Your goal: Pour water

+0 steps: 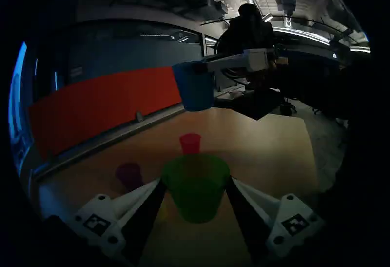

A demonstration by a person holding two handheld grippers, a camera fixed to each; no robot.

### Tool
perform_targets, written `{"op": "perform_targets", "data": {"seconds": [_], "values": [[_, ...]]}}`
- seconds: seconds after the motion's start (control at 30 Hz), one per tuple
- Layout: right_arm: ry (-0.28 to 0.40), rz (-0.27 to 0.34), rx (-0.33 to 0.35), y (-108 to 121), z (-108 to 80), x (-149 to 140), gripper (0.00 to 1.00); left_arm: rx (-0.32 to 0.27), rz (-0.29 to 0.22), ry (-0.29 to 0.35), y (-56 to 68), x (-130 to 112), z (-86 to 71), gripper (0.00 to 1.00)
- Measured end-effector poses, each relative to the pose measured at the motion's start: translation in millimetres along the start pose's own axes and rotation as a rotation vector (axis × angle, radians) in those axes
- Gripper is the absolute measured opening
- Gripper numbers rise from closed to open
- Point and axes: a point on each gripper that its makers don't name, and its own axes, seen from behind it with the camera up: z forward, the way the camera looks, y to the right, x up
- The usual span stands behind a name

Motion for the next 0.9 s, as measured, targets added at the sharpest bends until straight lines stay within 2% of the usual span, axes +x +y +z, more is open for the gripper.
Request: {"op": "perform_targets", "data": {"seconds": [0.4,0.9], "values": [[-0.074,-0.032,-0.01,-4,-8.2,-47,0.96,-0.016,-0.001,-0.074,6.4,-29,7.6,0.85],[-0.15,-0.053,0.008,-16,-16.3,-97,0.96,-0.047,-0.003,-0.167,16.4,-63,17.9,0.85]]}}
